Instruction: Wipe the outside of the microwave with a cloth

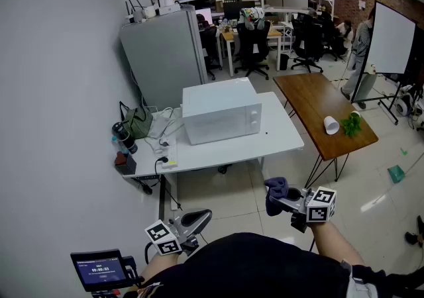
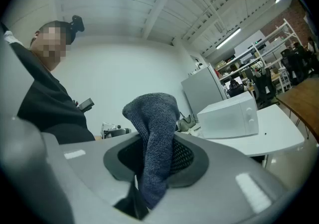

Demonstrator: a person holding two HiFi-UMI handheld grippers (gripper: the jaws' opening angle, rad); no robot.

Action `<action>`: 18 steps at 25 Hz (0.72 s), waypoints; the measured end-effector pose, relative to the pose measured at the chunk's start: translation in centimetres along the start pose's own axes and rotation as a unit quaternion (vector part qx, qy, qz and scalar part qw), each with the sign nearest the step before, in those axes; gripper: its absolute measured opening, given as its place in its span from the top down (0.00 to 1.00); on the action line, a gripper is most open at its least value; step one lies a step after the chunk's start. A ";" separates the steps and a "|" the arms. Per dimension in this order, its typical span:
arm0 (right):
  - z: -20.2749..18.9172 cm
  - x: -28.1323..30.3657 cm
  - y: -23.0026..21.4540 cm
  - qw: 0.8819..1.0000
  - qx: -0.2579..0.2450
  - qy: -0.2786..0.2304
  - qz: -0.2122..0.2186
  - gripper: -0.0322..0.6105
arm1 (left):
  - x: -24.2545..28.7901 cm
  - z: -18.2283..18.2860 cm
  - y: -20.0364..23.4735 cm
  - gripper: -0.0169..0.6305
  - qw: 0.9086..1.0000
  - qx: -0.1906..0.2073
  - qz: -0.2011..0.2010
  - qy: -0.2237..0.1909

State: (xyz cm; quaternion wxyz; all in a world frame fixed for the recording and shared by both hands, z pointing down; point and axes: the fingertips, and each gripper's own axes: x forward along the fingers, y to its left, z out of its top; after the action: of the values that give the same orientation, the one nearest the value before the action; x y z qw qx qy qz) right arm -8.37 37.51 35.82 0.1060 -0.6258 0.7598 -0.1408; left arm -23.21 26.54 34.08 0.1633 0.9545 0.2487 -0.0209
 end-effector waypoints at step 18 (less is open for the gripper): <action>-0.2 2.0 -5.9 0.998 -0.008 0.031 0.046 0.80 | 4.0 -1.0 3.7 0.97 0.999 -0.019 0.026 -0.004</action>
State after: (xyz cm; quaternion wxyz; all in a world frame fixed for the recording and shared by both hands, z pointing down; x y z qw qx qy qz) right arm -3.41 34.49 38.06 0.0836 -0.5866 0.7916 -0.1492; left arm -17.92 25.71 35.67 0.1831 0.9573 0.2234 -0.0158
